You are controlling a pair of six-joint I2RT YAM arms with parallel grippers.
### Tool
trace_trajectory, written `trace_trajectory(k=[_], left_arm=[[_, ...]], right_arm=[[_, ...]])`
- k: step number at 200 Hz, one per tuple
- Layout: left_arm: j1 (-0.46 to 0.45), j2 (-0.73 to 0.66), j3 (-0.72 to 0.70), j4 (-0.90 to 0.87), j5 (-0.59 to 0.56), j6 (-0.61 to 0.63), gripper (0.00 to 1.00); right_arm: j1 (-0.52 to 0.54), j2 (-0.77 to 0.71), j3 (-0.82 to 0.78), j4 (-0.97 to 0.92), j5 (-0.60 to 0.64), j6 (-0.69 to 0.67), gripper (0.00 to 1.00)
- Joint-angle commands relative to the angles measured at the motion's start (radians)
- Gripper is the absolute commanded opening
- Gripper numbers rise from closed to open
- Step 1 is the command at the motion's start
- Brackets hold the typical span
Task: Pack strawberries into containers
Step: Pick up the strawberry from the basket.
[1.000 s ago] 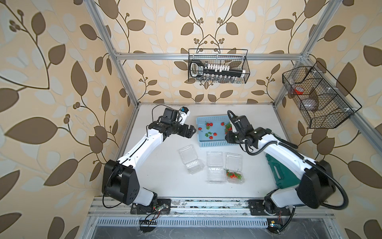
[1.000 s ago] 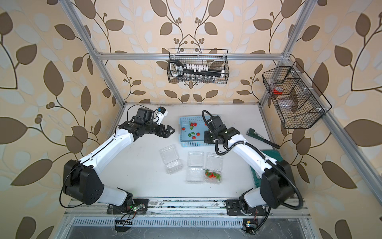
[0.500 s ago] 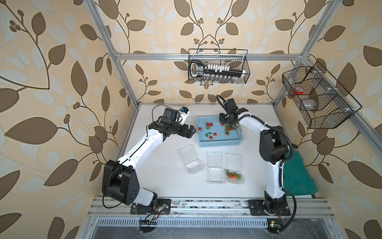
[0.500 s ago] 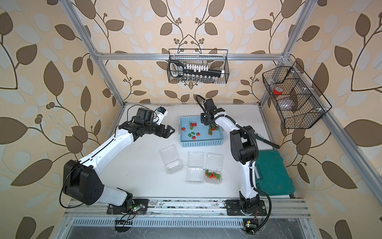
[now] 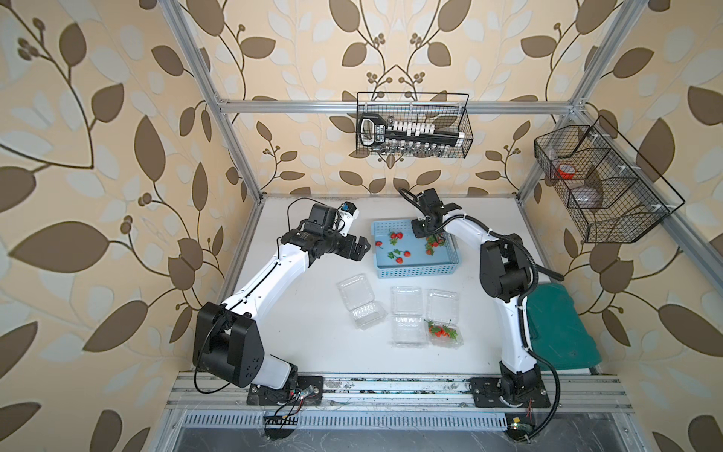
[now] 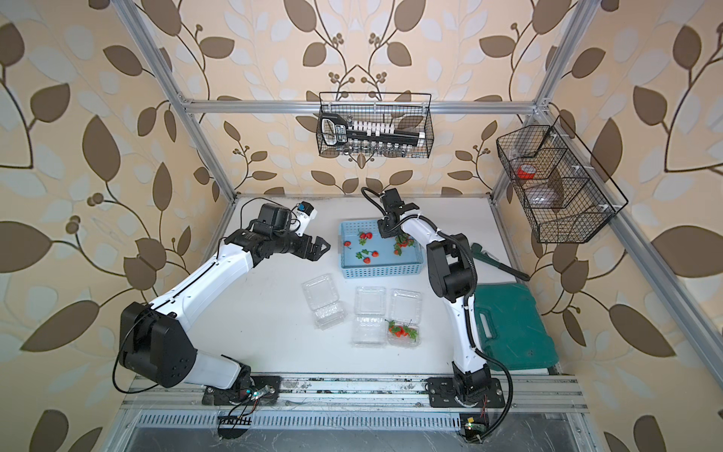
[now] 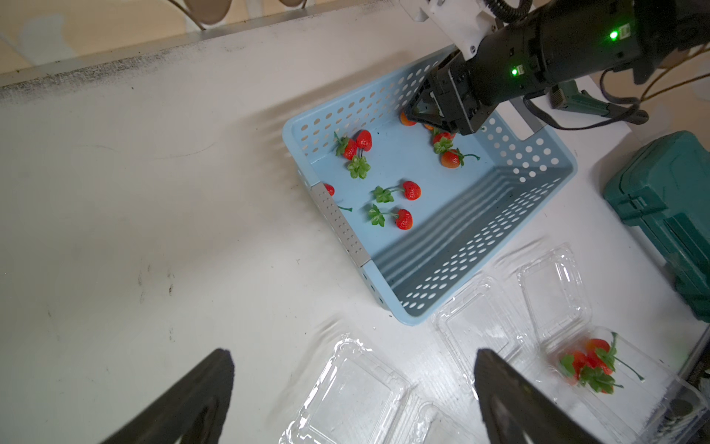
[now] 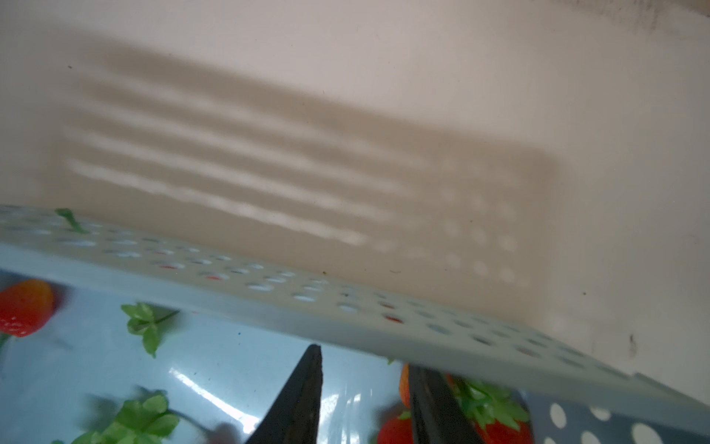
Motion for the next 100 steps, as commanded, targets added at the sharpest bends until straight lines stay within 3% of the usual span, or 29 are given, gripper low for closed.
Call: trace_trajectory(k=[1, 100], left_arm=[[-0.008, -0.018, 0.012, 0.01, -0.003, 0.014, 0.99], [-0.009, -0.012, 0.012, 0.009, -0.015, 0.016, 0.99]], right_arm=[[0.004, 0.027, 0.004, 0.012, 0.012, -0.045, 0.38], [-0.005, 0.109, 0.071, -0.009, 0.031, -0.031, 0.38]])
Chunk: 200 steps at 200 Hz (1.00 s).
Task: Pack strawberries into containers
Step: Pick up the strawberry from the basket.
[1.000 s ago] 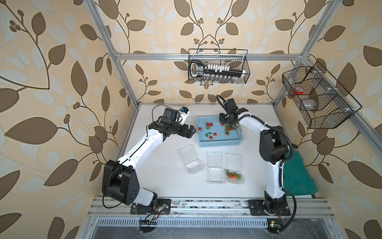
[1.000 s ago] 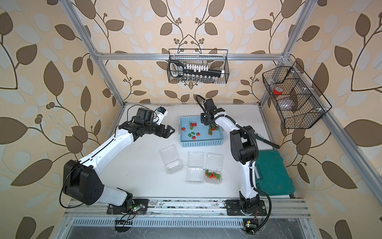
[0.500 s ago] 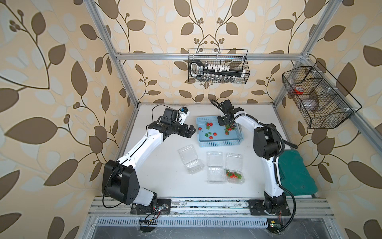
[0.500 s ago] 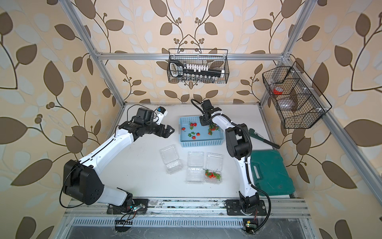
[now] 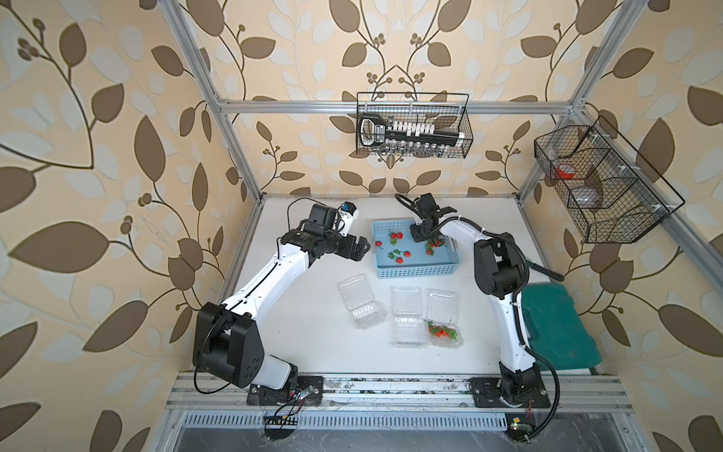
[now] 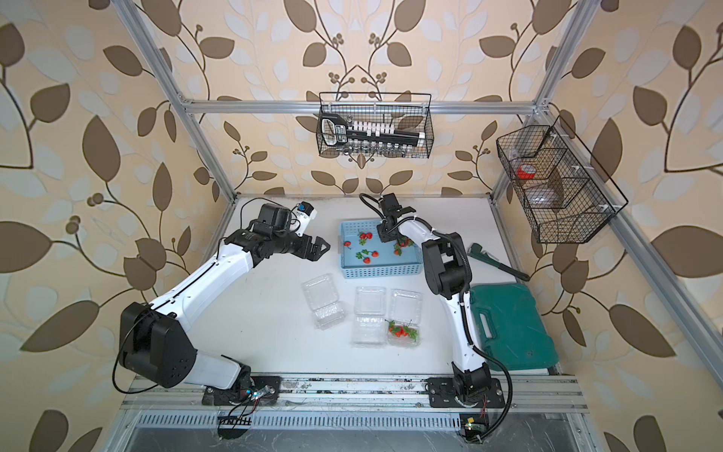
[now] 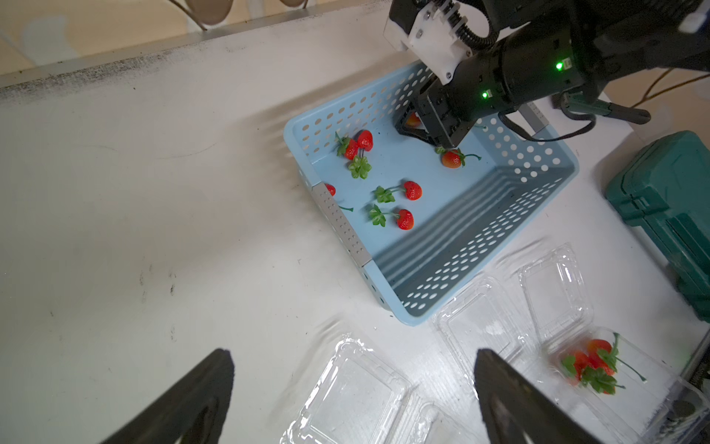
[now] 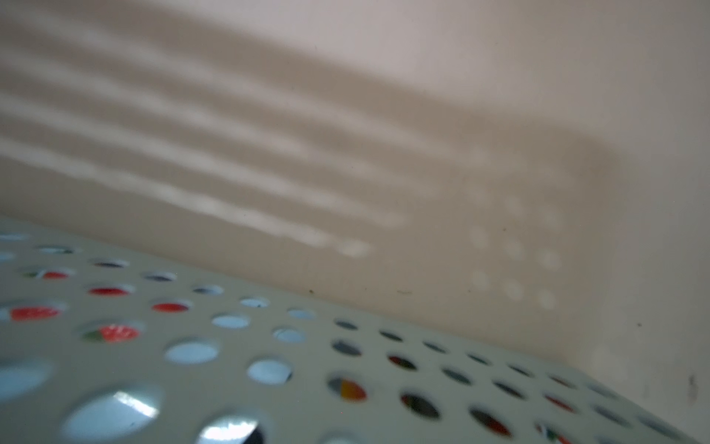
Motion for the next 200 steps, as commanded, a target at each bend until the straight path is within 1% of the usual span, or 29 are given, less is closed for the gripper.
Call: trace_trajectory(k=[1, 31, 48, 80, 119, 200], left_arm=[[-0.008, -0.012, 0.012, 0.008, -0.011, 0.015, 0.99], [-0.008, -0.015, 0.015, 0.006, -0.01, 0.016, 0.99], [-0.008, -0.018, 0.013, 0.007, -0.011, 0.017, 0.99], [-0.008, -0.023, 0.012, 0.006, -0.013, 0.02, 0.99], [-0.008, -0.024, 0.015, 0.006, -0.007, 0.019, 0.99], [-0.008, -0.03, 0.014, 0.005, -0.004, 0.017, 0.99]], right_arm=[[-0.004, 0.03, 0.046, -0.022, 0.022, -0.003, 0.38], [-0.006, 0.036, 0.037, -0.017, 0.025, -0.004, 0.38], [-0.005, 0.04, 0.04, -0.019, 0.028, -0.004, 0.35], [-0.005, 0.037, 0.031, -0.04, 0.041, -0.003, 0.34], [-0.006, -0.015, -0.026, -0.026, 0.049, 0.005, 0.38], [0.011, -0.07, -0.114, -0.011, 0.063, 0.017, 0.38]])
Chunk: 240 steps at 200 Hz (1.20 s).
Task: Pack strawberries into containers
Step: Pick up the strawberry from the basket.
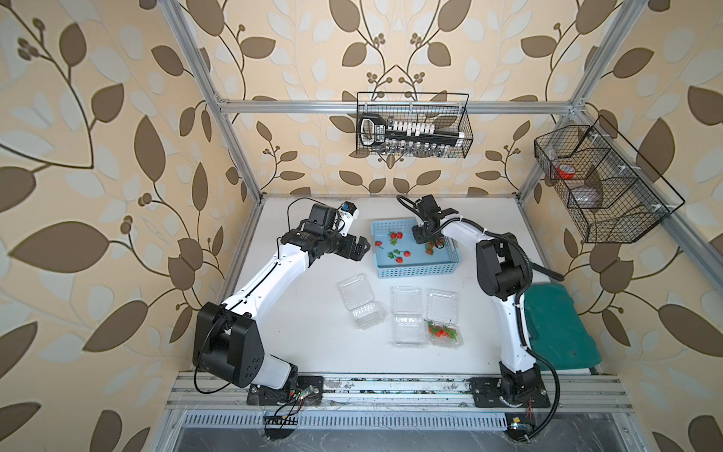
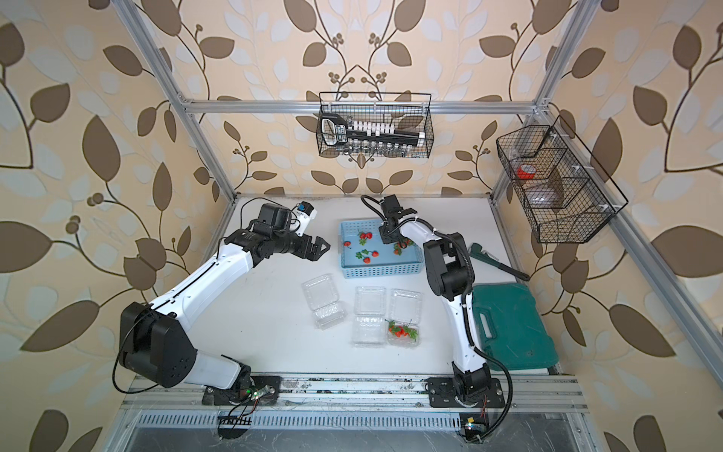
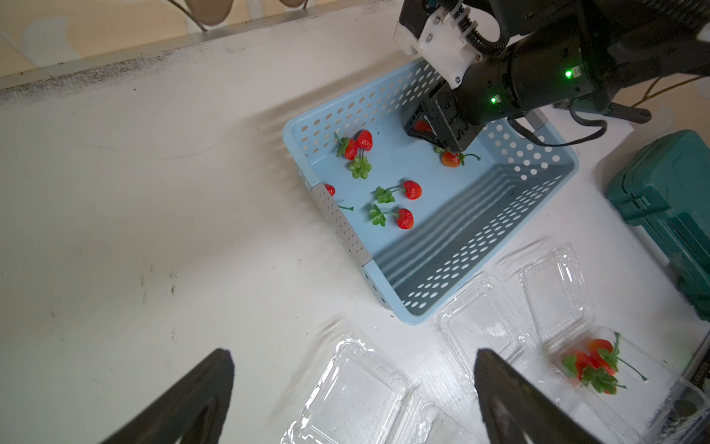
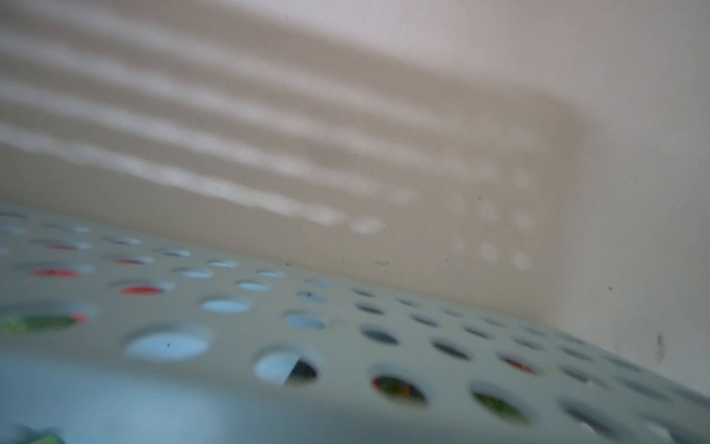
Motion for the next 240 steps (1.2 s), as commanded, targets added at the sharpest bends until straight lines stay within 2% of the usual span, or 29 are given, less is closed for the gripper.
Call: trace_trajectory(k=[1, 26, 62, 107, 151, 240], left_arm=[[-0.008, -0.03, 0.014, 0.004, -0.003, 0.014, 0.99], [-0.008, -0.032, 0.014, 0.005, -0.007, 0.016, 0.99], [-0.008, -0.032, 0.013, 0.004, -0.006, 0.015, 0.99], [-0.008, -0.032, 0.013, 0.006, -0.005, 0.015, 0.99], [-0.008, -0.035, 0.013, 0.006, -0.006, 0.014, 0.99], [-0.008, -0.037, 0.013, 0.006, -0.005, 0.015, 0.99]], right_arm=[[0.01, -0.019, -0.033, -0.029, 0.019, 0.008, 0.38], [0.014, -0.017, -0.035, -0.034, 0.023, 0.014, 0.35], [0.022, -0.009, -0.036, -0.033, 0.012, 0.033, 0.14], [0.021, -0.026, 0.018, -0.047, -0.014, 0.049, 0.0], [0.02, -0.076, 0.059, -0.049, -0.079, 0.051, 0.0], [0.021, -0.143, -0.023, 0.0, -0.155, 0.064, 0.0]])
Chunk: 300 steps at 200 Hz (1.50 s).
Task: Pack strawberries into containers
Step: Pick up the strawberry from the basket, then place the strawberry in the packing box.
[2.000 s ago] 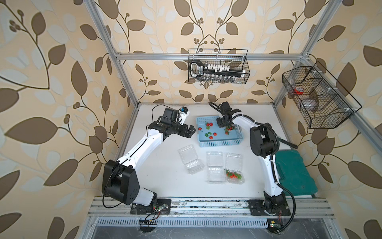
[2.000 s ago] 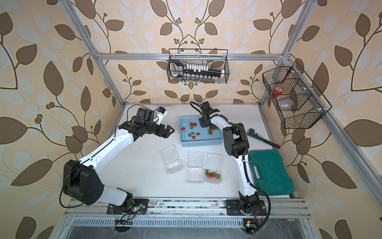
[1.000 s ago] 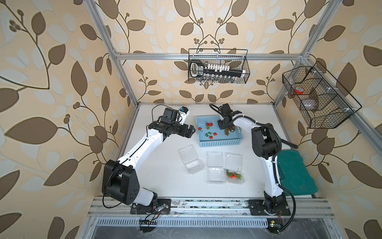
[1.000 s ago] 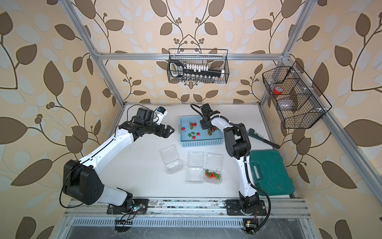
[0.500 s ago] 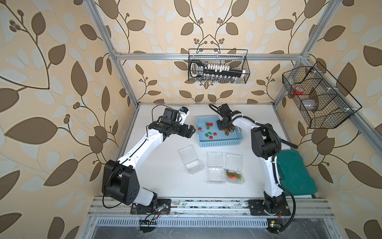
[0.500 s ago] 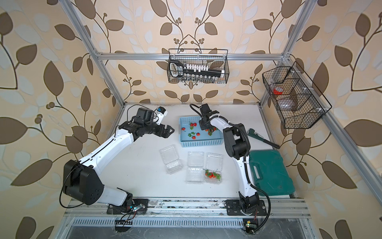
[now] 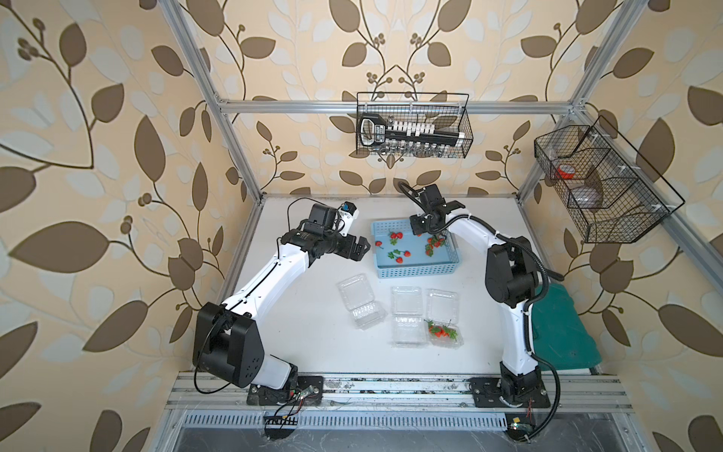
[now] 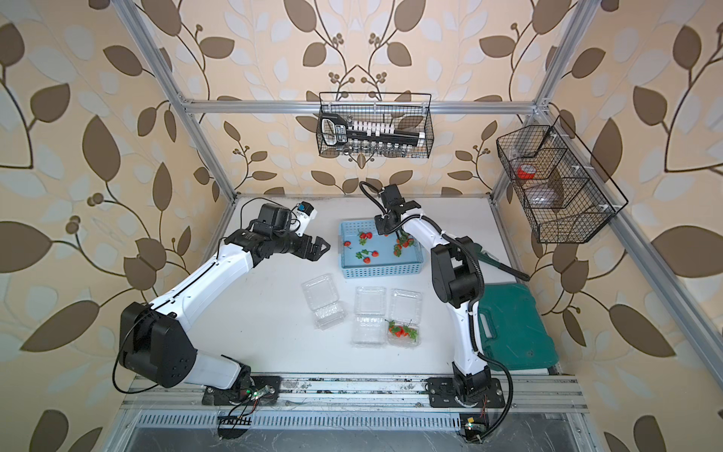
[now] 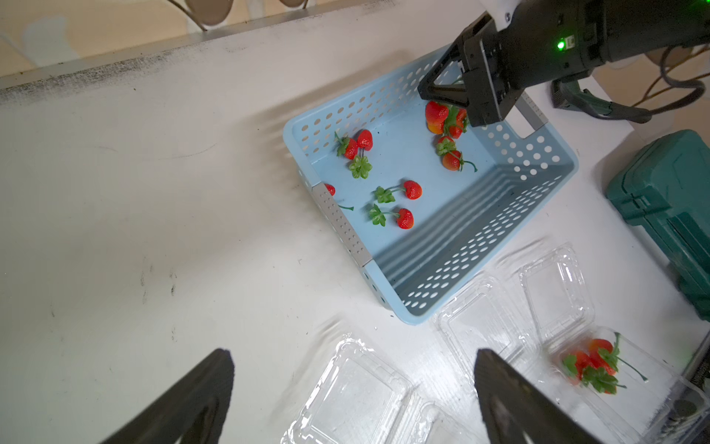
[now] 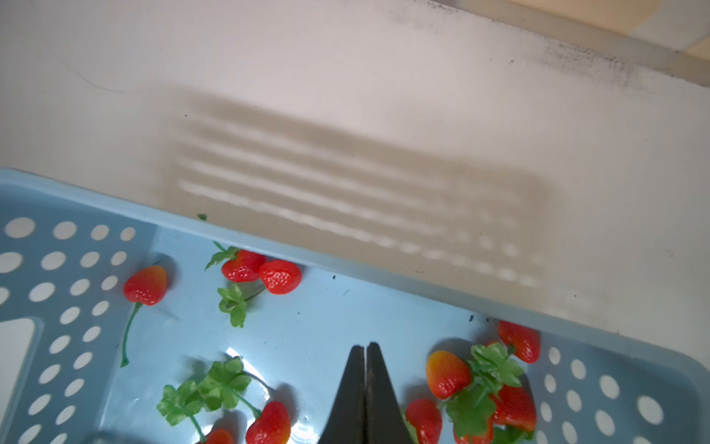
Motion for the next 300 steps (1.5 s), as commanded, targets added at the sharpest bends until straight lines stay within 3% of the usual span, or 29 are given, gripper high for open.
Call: trace_trajectory(k=[1, 35, 94, 157, 233, 300], left_arm=[[-0.008, -0.037, 0.014, 0.006, -0.005, 0.014, 0.99], [-0.008, -0.037, 0.013, 0.006, -0.01, 0.016, 0.99], [-0.008, -0.05, 0.012, 0.006, -0.005, 0.014, 0.99], [-0.008, -0.046, 0.014, 0.006, 0.011, 0.01, 0.99], [-0.008, -0.031, 0.017, 0.003, 0.024, 0.007, 0.99], [-0.01, -0.031, 0.015, 0.007, 0.029, 0.002, 0.99]], right_arm=[[0.002, -0.03, -0.039, -0.001, -0.045, 0.019, 0.0], [0.022, -0.133, -0.116, -0.013, -0.076, 0.033, 0.0], [0.131, -0.55, -0.539, 0.009, -0.055, 0.142, 0.0], [0.277, -0.945, -0.897, -0.128, 0.005, 0.356, 0.0], [0.449, -1.102, -1.09, -0.247, 0.055, 0.576, 0.0], [0.497, -1.113, -1.134, -0.296, 0.123, 0.691, 0.36]])
